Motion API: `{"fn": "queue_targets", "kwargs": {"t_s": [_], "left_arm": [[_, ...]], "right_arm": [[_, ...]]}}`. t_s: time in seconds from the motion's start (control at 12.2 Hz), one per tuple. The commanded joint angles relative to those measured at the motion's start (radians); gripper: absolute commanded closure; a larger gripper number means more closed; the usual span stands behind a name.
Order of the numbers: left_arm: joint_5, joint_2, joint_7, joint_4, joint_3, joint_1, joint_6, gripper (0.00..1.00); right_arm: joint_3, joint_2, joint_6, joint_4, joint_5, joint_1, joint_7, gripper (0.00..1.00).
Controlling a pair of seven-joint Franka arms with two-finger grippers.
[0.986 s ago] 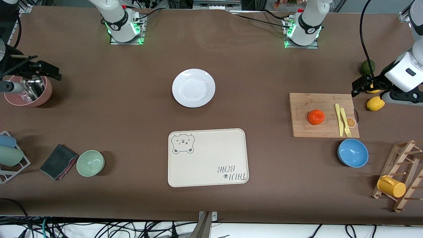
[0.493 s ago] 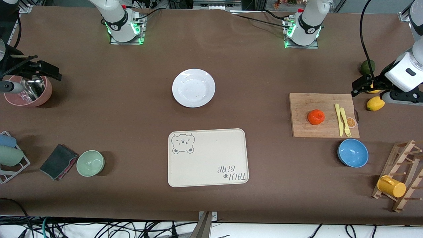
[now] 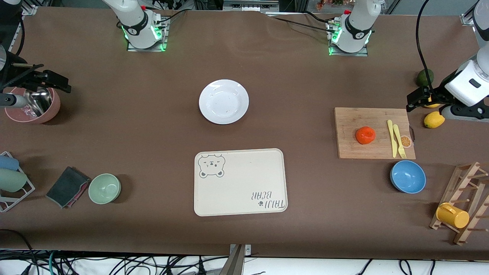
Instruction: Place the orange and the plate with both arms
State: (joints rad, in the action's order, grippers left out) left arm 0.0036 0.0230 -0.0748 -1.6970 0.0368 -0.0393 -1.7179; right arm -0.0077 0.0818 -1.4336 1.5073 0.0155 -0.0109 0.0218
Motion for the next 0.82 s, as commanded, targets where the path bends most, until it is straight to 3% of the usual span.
{"fn": "queue_targets", "kwargs": {"t_s": [0.0,0.49,0.74], "left_arm": [[0.036,-0.003,0.003,0.013,-0.005,0.001,0.004,0.0],[0.03,0.003,-0.002,0.011,0.002,0.007,0.009,0.0],[0.019,0.08,-0.005,0.013,0.0,0.006,0.003,0.0]], "right_arm": [[0.006,-0.005,0.022,-0.018,-0.012,0.006,-0.003,0.0],[0.005,-0.005,0.025,-0.018,-0.011,0.006,-0.101,0.0],[0.003,-0.005,0.024,-0.018,-0.011,0.006,-0.1,0.0]]}}
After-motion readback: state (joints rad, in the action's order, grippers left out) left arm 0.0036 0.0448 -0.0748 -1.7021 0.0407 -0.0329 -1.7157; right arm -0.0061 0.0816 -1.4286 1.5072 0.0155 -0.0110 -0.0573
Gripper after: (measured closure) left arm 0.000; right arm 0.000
